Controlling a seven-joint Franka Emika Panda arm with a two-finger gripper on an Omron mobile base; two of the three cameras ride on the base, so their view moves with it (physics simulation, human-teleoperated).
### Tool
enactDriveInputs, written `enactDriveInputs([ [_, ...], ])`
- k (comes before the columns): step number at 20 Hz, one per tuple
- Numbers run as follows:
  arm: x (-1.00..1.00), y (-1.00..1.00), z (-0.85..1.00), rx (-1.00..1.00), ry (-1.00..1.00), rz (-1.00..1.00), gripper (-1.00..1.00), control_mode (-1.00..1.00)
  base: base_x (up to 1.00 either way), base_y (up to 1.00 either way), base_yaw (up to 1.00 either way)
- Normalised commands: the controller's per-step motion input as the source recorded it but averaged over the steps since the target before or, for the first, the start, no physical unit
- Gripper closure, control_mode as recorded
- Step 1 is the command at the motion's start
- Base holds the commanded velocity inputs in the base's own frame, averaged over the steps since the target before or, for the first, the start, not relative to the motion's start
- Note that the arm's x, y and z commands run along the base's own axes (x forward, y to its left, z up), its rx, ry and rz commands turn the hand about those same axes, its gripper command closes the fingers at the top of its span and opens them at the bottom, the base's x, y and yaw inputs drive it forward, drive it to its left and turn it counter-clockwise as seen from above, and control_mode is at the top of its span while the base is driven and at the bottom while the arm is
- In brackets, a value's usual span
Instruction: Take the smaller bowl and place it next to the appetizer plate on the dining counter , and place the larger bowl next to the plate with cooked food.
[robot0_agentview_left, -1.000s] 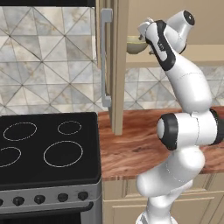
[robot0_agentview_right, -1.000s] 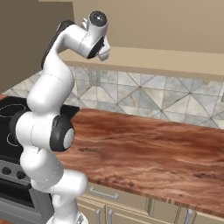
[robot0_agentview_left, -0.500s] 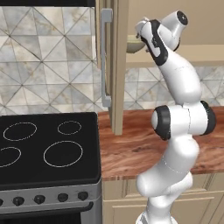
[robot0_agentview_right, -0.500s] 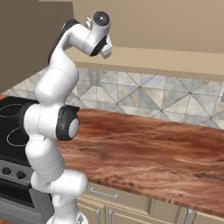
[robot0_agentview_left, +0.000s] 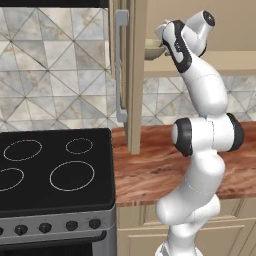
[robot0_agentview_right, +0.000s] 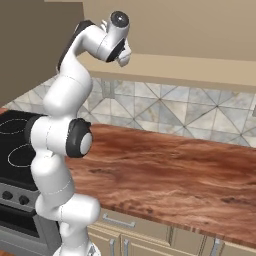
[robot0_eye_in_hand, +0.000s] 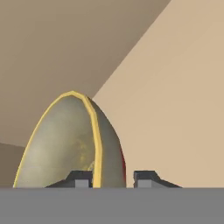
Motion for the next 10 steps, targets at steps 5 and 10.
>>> enactDriveInputs([
  [5, -0.75, 0.00, -0.52, 0.00, -0.03, 0.00, 1.00, -1.00, 0.00, 0.00, 0.00],
  [10, -0.97, -0.19, -0.21, 0.00, -0.28, 0.00, 1.00, -1.00, 0.00, 0.00, 0.00],
])
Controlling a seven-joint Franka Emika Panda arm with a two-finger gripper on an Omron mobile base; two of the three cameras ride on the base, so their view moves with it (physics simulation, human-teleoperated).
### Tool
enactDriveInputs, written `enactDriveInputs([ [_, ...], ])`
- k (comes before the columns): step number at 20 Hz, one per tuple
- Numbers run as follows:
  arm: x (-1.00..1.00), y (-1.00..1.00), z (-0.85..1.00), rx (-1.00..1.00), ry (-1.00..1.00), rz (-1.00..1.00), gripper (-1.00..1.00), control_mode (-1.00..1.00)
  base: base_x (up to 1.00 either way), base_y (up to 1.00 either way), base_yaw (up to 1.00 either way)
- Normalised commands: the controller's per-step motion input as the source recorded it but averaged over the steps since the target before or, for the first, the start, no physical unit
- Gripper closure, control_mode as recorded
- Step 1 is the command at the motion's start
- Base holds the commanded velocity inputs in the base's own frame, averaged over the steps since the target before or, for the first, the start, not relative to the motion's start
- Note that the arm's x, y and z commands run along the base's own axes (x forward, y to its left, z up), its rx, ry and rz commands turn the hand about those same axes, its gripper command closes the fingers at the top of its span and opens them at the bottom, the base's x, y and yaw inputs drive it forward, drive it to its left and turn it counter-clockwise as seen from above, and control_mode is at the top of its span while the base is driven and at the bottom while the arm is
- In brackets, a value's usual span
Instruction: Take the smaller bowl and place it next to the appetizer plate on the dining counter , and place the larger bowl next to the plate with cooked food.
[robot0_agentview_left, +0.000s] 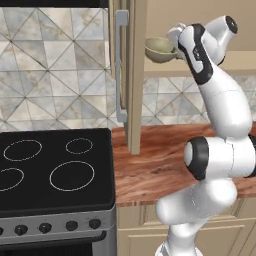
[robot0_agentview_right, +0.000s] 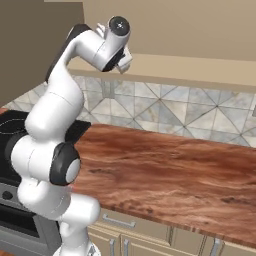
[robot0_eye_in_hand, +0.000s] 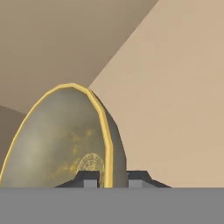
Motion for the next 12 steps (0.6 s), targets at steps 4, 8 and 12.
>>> enactDriveInputs([
  [4, -1.00, -0.49, 0.00, 0.02, -0.50, 0.00, 1.00, -1.00, 0.00, 0.00, 0.00],
  [8, -1.00, -0.36, 0.34, 0.21, -0.15, 0.00, 1.00, -1.00, 0.00, 0.00, 0.00],
  [12, -1.00, -0.35, 0.75, 0.28, 0.00, 0.00, 1.00, -1.00, 0.00, 0.00, 0.00],
])
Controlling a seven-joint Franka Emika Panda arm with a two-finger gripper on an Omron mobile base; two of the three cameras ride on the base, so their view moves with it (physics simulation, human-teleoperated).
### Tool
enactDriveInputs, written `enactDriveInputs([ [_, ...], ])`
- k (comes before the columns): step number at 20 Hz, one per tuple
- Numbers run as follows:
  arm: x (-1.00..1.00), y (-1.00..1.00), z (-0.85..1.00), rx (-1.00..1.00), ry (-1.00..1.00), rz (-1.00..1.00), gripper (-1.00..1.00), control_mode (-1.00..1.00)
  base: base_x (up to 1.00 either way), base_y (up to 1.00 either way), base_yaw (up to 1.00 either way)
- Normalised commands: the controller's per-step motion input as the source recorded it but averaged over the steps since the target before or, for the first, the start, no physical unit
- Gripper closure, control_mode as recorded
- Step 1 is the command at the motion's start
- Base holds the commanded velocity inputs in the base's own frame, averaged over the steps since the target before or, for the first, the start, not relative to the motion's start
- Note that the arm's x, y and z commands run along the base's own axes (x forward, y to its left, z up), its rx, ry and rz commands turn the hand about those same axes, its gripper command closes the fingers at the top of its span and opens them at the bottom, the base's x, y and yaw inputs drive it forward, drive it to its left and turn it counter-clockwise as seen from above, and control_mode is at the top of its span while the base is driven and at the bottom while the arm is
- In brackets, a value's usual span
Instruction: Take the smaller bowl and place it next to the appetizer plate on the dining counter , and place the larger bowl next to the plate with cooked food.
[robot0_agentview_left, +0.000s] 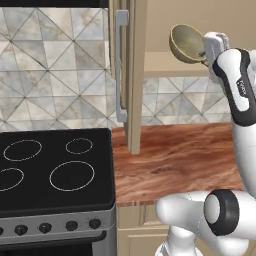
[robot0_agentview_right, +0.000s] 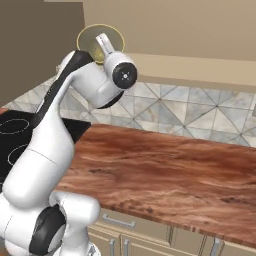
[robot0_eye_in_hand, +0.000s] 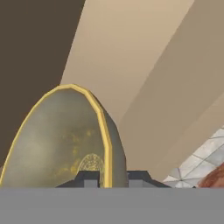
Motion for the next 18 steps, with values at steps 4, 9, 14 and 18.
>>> enactDriveInputs([
  [4, -1.00, -0.42, 0.90, 0.29, 0.00, 0.00, 1.00, -1.00, 0.00, 0.00, 0.00],
  [9, -1.00, -0.37, 0.29, 0.18, -0.01, 0.00, 1.00, -1.00, 0.00, 0.00, 0.00],
  [14, -1.00, -0.19, -0.07, 0.06, -0.17, 0.00, 1.00, -1.00, 0.00, 0.00, 0.00],
  [18, -1.00, 0.00, -0.53, -0.04, -0.07, 0.03, 1.00, -1.00, 0.00, 0.00, 0.00],
])
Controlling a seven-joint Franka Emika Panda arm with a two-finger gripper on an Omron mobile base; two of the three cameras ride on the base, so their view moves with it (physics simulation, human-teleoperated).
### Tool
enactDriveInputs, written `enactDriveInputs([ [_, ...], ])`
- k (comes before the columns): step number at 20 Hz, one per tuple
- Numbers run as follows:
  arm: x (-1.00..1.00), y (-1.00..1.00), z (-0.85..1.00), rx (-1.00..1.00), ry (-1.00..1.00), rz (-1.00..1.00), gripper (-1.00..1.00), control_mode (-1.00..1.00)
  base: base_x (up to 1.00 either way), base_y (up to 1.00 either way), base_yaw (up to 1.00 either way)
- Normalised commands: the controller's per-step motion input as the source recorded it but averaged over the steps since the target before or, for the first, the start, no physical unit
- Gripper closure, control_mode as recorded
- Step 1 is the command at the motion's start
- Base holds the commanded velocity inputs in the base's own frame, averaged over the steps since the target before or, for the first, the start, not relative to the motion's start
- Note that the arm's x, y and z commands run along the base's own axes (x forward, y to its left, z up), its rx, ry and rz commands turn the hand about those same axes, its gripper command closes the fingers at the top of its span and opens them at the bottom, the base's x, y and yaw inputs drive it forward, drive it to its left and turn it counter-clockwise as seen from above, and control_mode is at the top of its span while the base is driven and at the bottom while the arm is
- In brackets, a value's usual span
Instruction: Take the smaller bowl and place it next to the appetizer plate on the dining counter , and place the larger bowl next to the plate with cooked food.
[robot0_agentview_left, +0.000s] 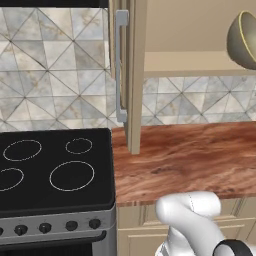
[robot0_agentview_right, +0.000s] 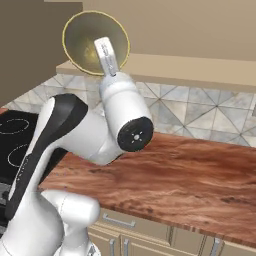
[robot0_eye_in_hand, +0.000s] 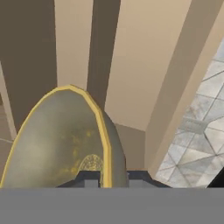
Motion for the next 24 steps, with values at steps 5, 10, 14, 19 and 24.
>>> enactDriveInputs([
  [5, -0.98, 0.39, -0.90, -0.33, 0.20, 0.04, 1.00, -1.00, 0.00, 0.00, 0.00],
  [10, -0.42, 0.49, -0.54, -0.29, 0.23, 0.09, 1.00, -1.00, 0.00, 0.00, 0.00],
  [14, -0.01, 0.66, -0.24, -0.42, 0.25, 0.00, 1.00, -1.00, 0.00, 0.00, 0.00],
  [19, 0.05, 0.48, -0.12, -0.41, 0.37, 0.00, 1.00, -1.00, 0.00, 0.00, 0.00],
  [24, -0.12, -0.10, 0.00, -0.03, 0.16, -0.02, 1.00, -1.00, 0.00, 0.00, 0.00],
])
